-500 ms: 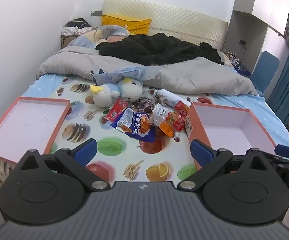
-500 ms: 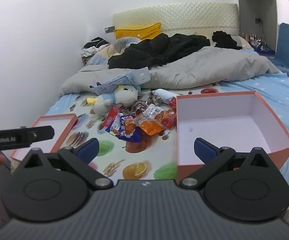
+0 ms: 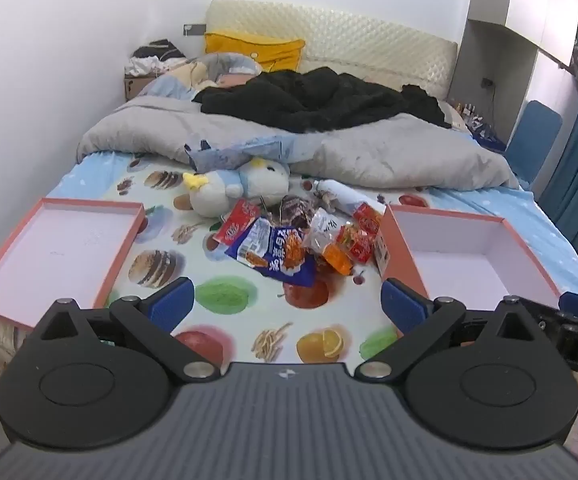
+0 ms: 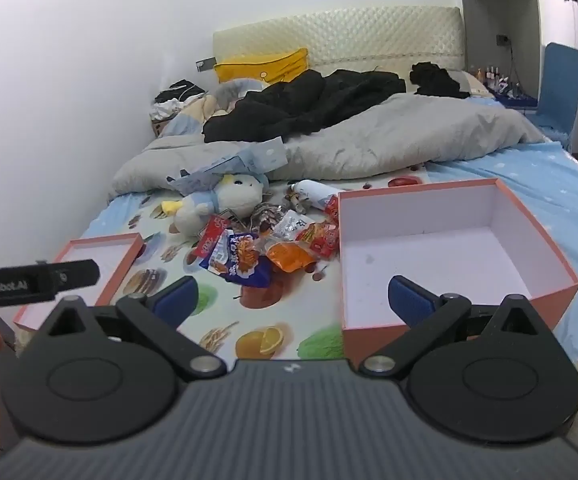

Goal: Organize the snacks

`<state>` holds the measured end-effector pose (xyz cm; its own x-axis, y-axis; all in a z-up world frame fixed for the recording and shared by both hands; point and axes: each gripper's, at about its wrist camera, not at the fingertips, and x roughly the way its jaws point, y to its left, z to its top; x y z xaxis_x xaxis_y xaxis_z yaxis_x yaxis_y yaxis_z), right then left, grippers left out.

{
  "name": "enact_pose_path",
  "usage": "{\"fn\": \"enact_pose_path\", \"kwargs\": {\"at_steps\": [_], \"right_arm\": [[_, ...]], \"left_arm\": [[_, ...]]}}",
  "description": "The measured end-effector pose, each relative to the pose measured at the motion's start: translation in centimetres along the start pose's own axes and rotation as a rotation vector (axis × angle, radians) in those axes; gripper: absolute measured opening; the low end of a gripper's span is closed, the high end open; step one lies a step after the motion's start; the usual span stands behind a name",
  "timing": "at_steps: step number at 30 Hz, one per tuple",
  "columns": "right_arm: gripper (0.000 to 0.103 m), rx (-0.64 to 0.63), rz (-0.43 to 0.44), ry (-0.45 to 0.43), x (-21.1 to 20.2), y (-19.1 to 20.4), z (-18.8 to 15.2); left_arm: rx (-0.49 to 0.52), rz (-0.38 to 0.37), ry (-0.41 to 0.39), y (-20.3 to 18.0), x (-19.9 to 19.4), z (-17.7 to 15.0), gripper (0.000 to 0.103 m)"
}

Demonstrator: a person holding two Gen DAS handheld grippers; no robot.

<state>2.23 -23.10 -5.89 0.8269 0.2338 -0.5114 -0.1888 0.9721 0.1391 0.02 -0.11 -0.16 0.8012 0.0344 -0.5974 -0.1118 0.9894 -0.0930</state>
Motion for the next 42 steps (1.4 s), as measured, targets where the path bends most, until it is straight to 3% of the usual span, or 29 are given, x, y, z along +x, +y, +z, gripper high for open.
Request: {"fn": "enact_pose_path", "kwargs": {"at_steps": [16, 42], "right_arm": [[0.103, 0.008, 0.030, -0.005, -0.3, 0.3, 0.3], [0.103, 0.020, 0.005, 0.007, 0.0, 0.0, 0.0]], "left_arm": [[-0.024, 0.001, 0.007, 0.3, 0.9, 0.3, 0.101], [-0.004, -0.005, 0.015, -0.8, 0.1, -0.3, 0.101]]}}
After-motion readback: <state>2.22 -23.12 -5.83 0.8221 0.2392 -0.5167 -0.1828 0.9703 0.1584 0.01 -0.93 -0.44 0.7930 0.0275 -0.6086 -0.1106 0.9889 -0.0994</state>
